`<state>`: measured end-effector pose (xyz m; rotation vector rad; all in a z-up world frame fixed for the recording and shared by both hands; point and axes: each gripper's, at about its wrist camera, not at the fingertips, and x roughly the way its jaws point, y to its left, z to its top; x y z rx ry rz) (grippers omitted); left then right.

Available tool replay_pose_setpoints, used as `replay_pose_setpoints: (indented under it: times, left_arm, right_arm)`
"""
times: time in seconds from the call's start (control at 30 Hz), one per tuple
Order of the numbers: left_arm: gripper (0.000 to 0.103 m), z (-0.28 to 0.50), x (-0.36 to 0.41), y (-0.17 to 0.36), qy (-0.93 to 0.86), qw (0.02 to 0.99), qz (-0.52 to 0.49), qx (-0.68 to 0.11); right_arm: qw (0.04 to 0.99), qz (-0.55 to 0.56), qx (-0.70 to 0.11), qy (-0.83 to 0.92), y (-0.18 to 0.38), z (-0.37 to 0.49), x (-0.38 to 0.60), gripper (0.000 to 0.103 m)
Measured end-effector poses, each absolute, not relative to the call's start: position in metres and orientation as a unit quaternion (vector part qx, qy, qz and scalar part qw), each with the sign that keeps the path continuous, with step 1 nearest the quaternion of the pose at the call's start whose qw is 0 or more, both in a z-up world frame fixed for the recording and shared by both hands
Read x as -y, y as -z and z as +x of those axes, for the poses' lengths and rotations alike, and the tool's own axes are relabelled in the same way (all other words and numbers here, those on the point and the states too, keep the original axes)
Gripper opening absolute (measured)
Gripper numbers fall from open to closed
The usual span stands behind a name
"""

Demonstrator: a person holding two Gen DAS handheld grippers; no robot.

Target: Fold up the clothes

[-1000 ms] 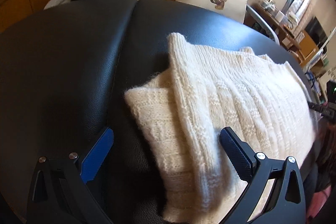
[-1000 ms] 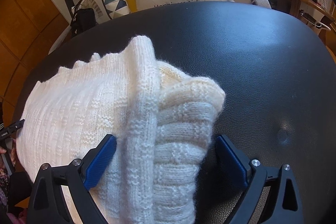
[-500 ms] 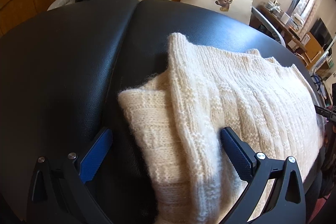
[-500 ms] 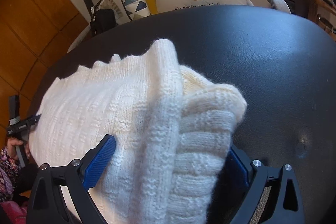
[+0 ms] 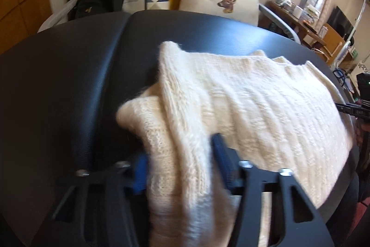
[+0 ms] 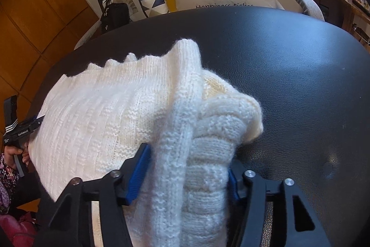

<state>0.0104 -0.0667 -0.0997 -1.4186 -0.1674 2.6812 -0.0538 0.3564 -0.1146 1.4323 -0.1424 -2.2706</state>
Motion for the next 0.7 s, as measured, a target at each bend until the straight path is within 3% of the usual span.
replay_pose_setpoints:
  times: [0.07, 0.1, 0.37, 0.53, 0.7]
  left_arm:
    - [0.032, 0.009, 0.061, 0.099, -0.883, 0.054, -0.462, 0.058]
    - [0.030, 0.009, 0.058, 0.097, -0.887, 0.053, -0.457, 0.052]
    - [0.025, 0.015, 0.052, 0.079, -0.913, 0.050, -0.403, 0.043]
    - [0.024, 0.029, 0.037, 0.061, -0.935, 0.037, -0.352, 0.000]
    - [0.022, 0.046, 0.040, 0.037, -0.954, 0.025, -0.299, -0.001]
  right_arm:
    - [0.227, 0.521, 0.068, 0.820, 0.114, -0.053, -0.356, 0.030]
    - [0.227, 0.521, 0.069, 0.820, 0.114, -0.052, -0.353, 0.029]
    - [0.191, 0.479, 0.016, 0.857, 0.095, -0.038, -0.336, 0.025]
    - [0.168, 0.432, -0.058, 0.884, 0.075, -0.027, -0.313, 0.024]
    - [0.181, 0.398, -0.049, 0.898, 0.050, -0.028, -0.297, 0.024]
